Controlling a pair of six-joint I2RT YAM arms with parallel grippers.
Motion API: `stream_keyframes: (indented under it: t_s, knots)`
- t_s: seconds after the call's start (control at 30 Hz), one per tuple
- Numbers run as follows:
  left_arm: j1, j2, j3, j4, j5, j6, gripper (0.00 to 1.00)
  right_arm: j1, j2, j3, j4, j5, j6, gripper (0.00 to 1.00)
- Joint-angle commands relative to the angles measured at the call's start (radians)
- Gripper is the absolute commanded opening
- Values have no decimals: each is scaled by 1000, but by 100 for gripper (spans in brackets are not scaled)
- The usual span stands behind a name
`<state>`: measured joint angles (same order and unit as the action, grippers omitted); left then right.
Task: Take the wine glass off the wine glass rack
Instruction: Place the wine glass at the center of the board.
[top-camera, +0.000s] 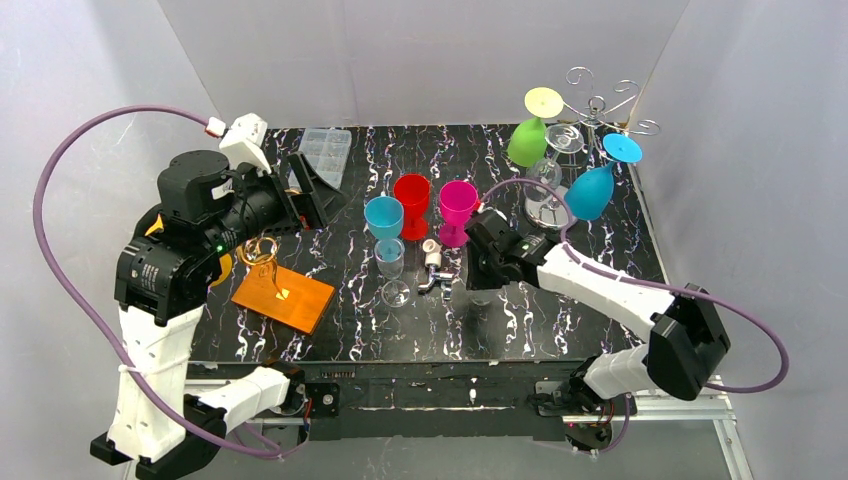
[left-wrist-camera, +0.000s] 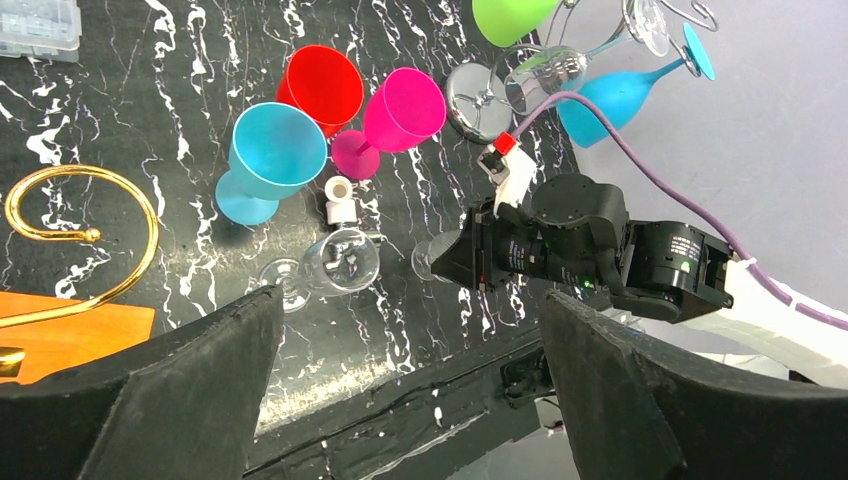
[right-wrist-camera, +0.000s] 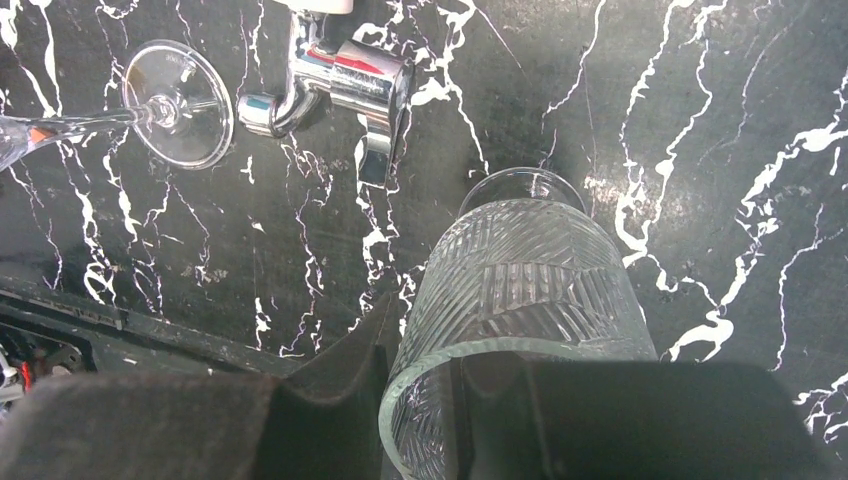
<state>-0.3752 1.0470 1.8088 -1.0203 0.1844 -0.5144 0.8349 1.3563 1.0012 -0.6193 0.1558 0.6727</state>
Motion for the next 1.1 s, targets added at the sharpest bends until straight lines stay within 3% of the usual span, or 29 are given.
stream_keyframes:
  t_s: [0.0, 0.37, 0.73, 1.07]
  knots:
    - [-4, -13, -13, 8, -19, 27, 98, -17, 38, 85, 38, -45, -49, 1]
    - [-4, -24, -34, -3, -47, 43, 98, -31, 152, 146, -26, -59, -78, 4]
    - [-4, -46, -42, -24, -75, 57, 98, -30, 161, 204, -84, -28, -87, 42]
    - [-4, -58, -33, -38, -91, 58, 98, -28, 121, 255, -140, -7, -88, 53]
